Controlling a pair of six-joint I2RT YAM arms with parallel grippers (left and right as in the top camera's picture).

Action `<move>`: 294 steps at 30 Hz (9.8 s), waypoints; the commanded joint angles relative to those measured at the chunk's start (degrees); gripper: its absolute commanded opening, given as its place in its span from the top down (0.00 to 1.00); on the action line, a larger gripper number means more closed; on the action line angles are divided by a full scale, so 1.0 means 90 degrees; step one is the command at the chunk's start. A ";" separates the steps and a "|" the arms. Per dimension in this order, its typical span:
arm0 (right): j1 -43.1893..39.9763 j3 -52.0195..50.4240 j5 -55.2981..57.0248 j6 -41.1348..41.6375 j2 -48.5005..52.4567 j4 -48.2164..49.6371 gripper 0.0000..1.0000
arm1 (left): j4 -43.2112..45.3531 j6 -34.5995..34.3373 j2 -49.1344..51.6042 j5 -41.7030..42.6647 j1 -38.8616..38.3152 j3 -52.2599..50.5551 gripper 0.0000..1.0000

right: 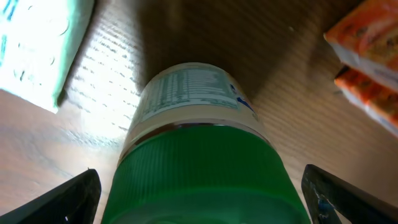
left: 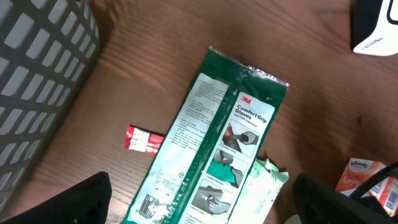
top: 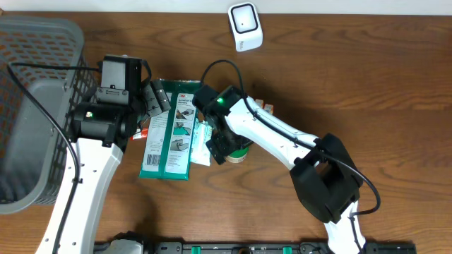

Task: Scan the item barcode

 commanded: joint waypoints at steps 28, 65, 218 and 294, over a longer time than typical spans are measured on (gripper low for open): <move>0.0015 -0.0308 -0.0032 -0.0172 0.0034 0.1015 0.27 | 0.0005 0.0100 -0.0012 -0.0083 0.0015 0.0083 0.07; -0.0379 0.0418 -0.0517 0.0036 -0.0381 -0.0418 0.18 | 0.0002 0.0102 -0.0012 -0.0083 0.0015 0.0083 0.07; -0.2834 0.2637 0.0022 -0.1304 -0.0238 0.5952 0.99 | 0.0002 0.0102 -0.0012 -0.0083 0.0015 0.0083 0.07; -0.6669 -0.1656 -0.2193 0.0148 -0.3859 0.1579 0.14 | 0.0005 0.0102 -0.0012 -0.0083 0.0015 0.0083 0.07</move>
